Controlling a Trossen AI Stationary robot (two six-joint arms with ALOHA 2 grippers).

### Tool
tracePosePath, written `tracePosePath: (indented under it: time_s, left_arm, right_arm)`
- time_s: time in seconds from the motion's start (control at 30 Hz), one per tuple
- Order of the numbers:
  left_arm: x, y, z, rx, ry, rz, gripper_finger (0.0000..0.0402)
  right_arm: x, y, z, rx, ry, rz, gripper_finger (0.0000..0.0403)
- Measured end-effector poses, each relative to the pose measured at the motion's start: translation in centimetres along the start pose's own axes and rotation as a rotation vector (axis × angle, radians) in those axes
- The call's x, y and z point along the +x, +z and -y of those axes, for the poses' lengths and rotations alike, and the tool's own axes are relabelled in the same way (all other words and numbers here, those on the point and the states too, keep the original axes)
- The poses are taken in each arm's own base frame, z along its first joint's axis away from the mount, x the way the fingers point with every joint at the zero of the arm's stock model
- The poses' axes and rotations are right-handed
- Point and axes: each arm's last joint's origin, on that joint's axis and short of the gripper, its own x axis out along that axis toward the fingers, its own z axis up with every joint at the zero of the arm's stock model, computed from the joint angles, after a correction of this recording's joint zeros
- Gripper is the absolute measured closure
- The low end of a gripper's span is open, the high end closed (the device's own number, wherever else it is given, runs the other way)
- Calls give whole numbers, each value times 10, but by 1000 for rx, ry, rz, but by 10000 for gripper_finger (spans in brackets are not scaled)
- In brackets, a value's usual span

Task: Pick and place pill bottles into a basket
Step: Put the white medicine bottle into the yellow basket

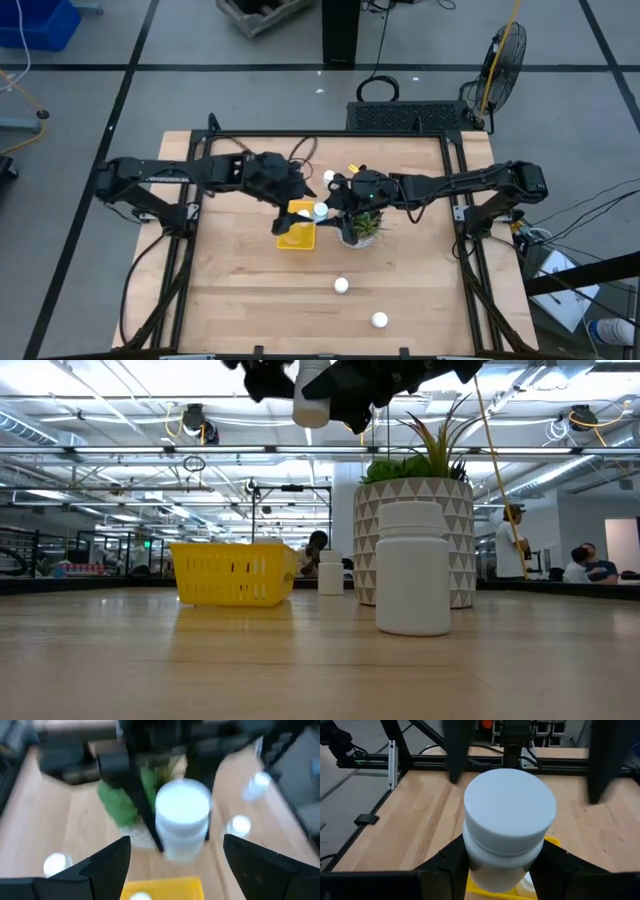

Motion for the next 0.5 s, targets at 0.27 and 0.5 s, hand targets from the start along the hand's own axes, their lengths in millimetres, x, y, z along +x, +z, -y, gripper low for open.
tracePosePath:
  time_s: [0.27,0.5]
  left_arm:
    - [5,21,-2,25,-7,-30,78]
    - [12,21,-4,20,-6,-32,78]
  right_arm:
    - [0,-2,0,3,0,-19,246]
    - [0,-2,0,3,0,-21,250]
